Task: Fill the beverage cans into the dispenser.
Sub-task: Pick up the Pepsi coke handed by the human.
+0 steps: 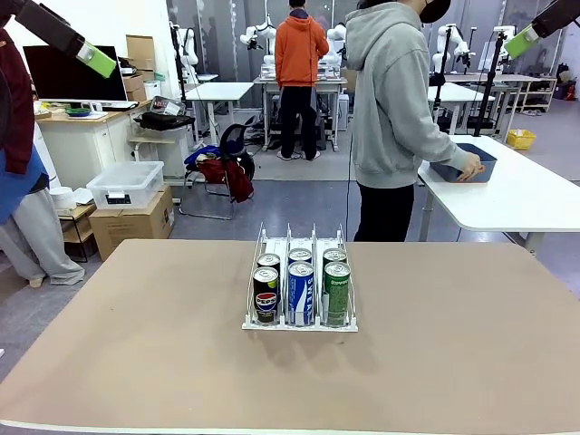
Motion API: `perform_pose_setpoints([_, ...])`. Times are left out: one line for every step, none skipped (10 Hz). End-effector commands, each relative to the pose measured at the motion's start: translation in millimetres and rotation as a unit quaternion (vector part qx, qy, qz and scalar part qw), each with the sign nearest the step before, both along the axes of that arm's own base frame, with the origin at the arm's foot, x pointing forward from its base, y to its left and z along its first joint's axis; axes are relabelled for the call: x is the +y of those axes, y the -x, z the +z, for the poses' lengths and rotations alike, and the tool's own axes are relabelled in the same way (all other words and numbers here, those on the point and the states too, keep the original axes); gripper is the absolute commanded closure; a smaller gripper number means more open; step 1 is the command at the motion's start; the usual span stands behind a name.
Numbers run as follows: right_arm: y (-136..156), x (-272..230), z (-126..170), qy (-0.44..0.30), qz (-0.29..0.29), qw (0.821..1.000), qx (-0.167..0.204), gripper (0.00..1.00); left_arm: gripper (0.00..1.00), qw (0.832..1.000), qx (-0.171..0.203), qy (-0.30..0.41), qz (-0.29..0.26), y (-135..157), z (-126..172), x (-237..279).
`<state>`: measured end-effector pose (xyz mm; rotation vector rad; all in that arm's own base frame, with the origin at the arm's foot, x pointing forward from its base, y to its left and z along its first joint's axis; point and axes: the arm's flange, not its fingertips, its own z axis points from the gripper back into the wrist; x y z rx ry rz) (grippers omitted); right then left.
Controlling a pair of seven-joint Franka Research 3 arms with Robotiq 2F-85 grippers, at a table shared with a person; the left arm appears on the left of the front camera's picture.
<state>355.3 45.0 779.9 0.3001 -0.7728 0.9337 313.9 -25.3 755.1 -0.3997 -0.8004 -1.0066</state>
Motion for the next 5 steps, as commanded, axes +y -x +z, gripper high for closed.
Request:
perform_pose_setpoints([-0.8, -0.4, -0.6, -0.004, 0.004, 1.000, 0.002, 0.00, 0.00, 1.000, 0.003, 0.004, -0.004, 0.5, -1.0, -0.3])
perform_pose_setpoints([-0.8, -0.4, -0.6, -0.004, 0.004, 1.000, 0.002, 0.00, 0.00, 1.000, 0.003, 0.004, -0.004, 0.5, -1.0, -0.3])
perform_pose_setpoints([-0.8, -0.4, -0.6, -0.004, 0.004, 1.000, 0.002, 0.00, 0.00, 1.000, 0.003, 0.004, -0.004, 0.5, -1.0, -0.3])
perform_pose_setpoints([-0.8, -0.4, -0.6, -0.004, 0.004, 1.000, 0.002, 0.00, 0.00, 1.000, 0.003, 0.004, -0.004, 0.5, -1.0, -0.3])
perform_pose_setpoints([-0.8, -0.4, -0.6, -0.004, 0.004, 1.000, 0.002, 0.00, 0.00, 1.000, 0.003, 0.004, -0.004, 0.5, -1.0, -0.3])
